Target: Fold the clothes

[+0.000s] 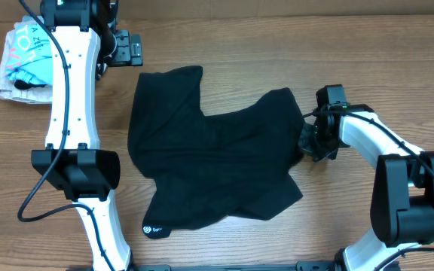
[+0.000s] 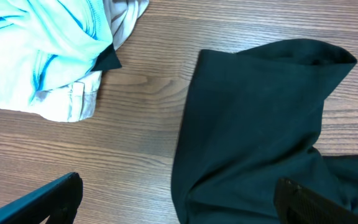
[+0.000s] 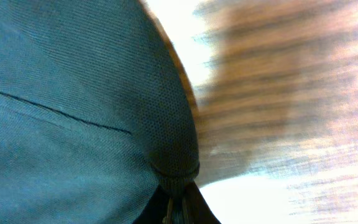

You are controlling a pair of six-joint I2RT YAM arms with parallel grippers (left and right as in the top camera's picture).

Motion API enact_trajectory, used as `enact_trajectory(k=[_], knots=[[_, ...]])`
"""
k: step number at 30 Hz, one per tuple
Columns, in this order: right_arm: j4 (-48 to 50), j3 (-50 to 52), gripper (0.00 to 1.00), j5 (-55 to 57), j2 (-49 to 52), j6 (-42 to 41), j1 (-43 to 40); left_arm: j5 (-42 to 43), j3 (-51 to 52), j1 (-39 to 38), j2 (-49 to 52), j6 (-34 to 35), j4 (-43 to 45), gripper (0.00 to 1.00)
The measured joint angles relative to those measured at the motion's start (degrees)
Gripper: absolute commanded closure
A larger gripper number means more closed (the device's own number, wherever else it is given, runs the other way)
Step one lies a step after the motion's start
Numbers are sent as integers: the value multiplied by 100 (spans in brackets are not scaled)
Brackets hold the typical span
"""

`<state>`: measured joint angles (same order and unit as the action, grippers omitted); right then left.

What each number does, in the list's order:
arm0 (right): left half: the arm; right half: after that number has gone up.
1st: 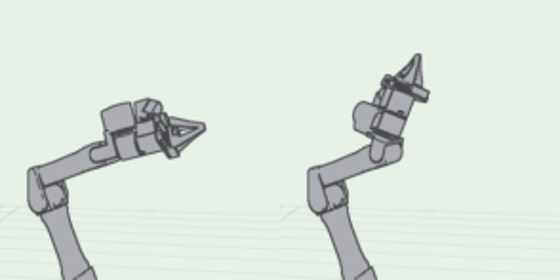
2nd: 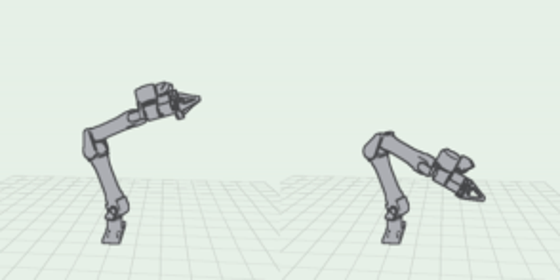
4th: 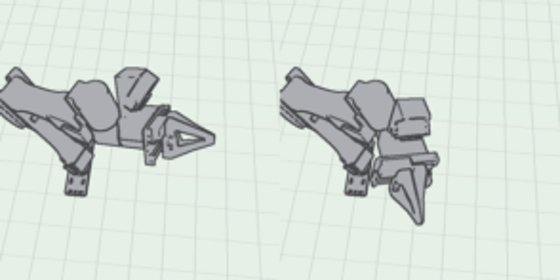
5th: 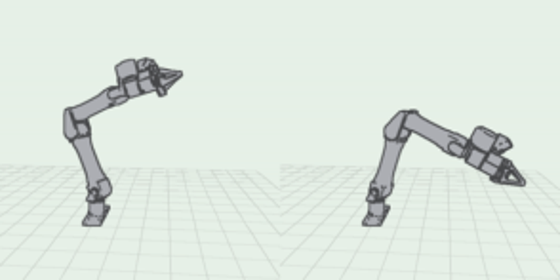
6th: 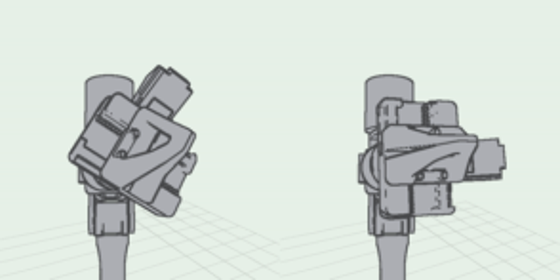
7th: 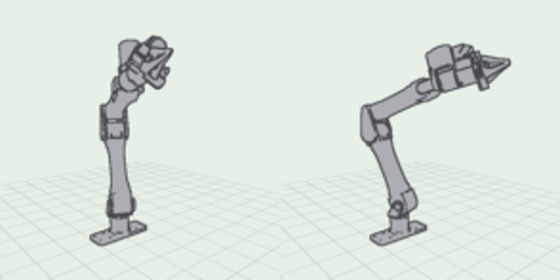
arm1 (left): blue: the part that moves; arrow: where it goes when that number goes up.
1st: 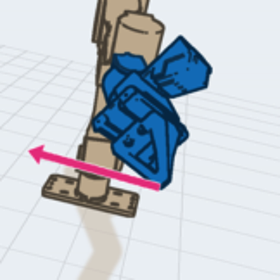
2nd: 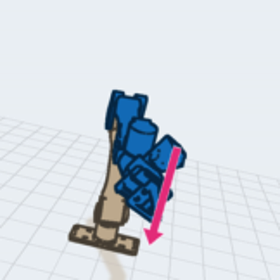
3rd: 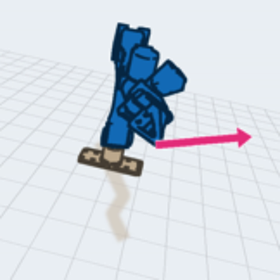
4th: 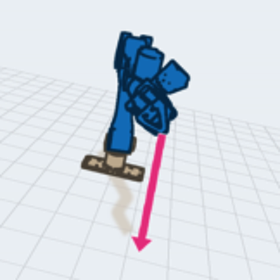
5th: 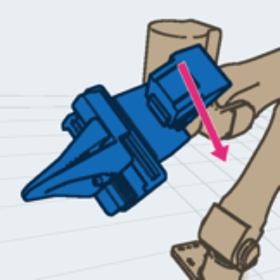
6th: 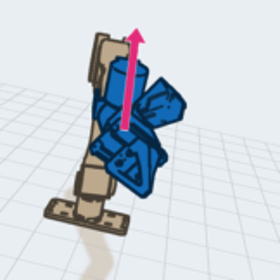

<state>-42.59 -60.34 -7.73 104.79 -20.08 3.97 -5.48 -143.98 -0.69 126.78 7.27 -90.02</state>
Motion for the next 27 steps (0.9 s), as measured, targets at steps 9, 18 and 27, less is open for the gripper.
enact_trajectory(k=[9, 18, 27], knots=[[2070, 35, 96, 562, 177, -81, -916, 39, 0, 0, 0, -2, 4, 0], [2490, -595, 22, 446, 216, 9, -2361, 286, 4, -13, 0, -173, 293, 0], [-289, -2498, 13, -793, 245, 208, -2509, 839, 793, -289, 0, -702, 970, 0]])
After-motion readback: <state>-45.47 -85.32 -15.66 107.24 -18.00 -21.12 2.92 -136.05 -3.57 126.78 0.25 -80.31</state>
